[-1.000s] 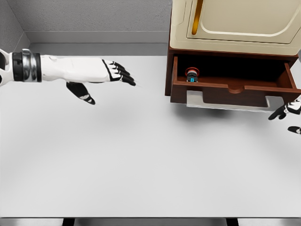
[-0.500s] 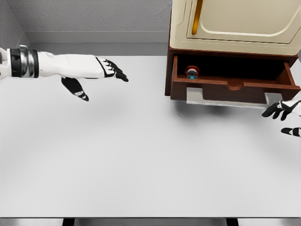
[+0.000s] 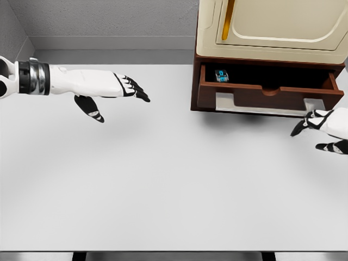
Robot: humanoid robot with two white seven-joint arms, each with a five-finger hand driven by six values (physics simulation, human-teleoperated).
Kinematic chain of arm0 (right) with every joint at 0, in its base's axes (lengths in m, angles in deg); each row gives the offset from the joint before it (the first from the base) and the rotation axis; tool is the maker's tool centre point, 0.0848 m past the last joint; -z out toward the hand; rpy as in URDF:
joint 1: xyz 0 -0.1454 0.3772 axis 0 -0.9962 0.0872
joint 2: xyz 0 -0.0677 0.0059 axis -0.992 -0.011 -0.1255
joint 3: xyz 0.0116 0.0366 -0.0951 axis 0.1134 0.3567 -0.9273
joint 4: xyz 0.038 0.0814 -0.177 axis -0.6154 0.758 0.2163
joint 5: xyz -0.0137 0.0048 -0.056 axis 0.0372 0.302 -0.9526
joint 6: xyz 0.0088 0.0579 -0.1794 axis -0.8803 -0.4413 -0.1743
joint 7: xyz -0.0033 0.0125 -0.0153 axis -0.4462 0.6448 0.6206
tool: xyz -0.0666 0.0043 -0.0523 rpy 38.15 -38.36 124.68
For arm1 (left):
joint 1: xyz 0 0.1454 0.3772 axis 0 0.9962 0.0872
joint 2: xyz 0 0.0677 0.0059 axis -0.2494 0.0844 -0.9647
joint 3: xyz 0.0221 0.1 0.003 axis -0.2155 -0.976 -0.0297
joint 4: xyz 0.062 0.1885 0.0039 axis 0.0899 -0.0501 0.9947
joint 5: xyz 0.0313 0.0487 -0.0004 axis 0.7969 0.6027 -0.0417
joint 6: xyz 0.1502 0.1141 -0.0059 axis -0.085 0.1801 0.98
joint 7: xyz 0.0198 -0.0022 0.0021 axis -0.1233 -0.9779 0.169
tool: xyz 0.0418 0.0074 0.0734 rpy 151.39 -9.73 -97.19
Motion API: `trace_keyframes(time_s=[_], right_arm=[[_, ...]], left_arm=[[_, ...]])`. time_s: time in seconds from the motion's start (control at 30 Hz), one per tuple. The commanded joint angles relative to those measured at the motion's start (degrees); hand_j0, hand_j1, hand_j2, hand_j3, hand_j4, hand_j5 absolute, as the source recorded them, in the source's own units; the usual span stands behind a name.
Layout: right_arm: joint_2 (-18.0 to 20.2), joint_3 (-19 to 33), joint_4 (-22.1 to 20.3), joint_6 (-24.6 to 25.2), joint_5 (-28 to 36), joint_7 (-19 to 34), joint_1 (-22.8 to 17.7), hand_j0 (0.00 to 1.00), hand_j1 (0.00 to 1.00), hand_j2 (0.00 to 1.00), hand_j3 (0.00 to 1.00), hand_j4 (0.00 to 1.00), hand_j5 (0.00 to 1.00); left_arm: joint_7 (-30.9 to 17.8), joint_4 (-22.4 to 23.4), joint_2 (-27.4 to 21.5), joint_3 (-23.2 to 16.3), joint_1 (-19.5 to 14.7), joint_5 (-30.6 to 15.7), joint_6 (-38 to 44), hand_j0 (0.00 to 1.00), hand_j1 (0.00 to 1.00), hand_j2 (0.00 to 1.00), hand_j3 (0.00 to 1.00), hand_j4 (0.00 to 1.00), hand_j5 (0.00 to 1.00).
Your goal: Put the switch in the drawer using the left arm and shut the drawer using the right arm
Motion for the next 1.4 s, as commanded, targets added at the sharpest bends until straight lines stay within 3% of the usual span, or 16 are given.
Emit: trace_keyframes(time_s=[0.0, 0.3, 0.43, 0.63, 0.73, 0.87, 1.1, 1.37], right_arm=[[-0.02, -2.30, -0.45, 0.55, 4.97, -1.33, 0.00, 0.71, 0.71, 0.71, 0.71, 0.71, 0.71], [-0.11, -2.21, 1.57, 0.55, 5.15, -1.33, 1.67, 0.72, 0.72, 0.72, 0.72, 0.72, 0.72], [-0.11, -2.30, 1.84, 0.55, 4.88, -1.33, 1.67, 0.58, 0.58, 0.58, 0.58, 0.58, 0.58], [-0.20, -2.56, 2.36, 0.55, 4.62, -1.33, 2.11, 0.57, 0.57, 0.57, 0.57, 0.57, 0.57], [-0.46, -2.65, 3.33, 0.55, 4.71, -1.33, 3.43, 0.59, 0.59, 0.59, 0.59, 0.59, 0.59], [-0.64, -7.75, 5.88, 0.55, 4.62, -1.33, 7.82, 0.60, 0.60, 0.60, 0.60, 0.60, 0.60], [-1.08, -10.12, 6.32, 0.55, 4.00, -1.33, 9.67, 0.61, 0.61, 0.61, 0.61, 0.61, 0.61], [-2.83, -13.99, 11.33, 0.55, 2.33, -1.33, 14.94, 0.63, 0.63, 0.63, 0.63, 0.63, 0.63]], left_arm=[[0.03, 0.06, 0.06, 0.00, 0.00, -0.33, 0.12, 1.00, 1.00, 1.00, 1.00, 1.00, 1.00], [0.03, 0.15, 0.06, -0.17, 0.09, -0.33, 0.12, 1.00, 1.00, 1.00, 1.00, 1.00, 1.00], [0.03, 0.15, 0.15, -0.17, 0.09, -0.33, 0.12, 1.00, 1.00, 1.00, 1.00, 1.00, 1.00], [0.03, 2.08, 0.15, -0.17, 0.09, -0.33, 0.12, 1.00, 1.00, 1.00, 1.00, 1.00, 1.00], [0.03, 2.08, 0.15, -0.26, 0.09, -0.33, 0.12, 1.00, 1.00, 1.00, 1.00, 1.00, 1.00], [0.03, 2.17, 0.15, -0.35, 0.09, -0.33, 0.12, 1.00, 1.00, 1.00, 1.00, 1.00, 1.00], [0.03, 2.17, 0.15, -1.05, 0.09, -0.33, 0.12, 1.00, 1.00, 1.00, 1.00, 1.00, 1.00], [0.03, 2.26, 0.06, -1.05, 0.09, -0.33, 0.12, 1.00, 1.00, 1.00, 1.00, 1.00, 1.00]])
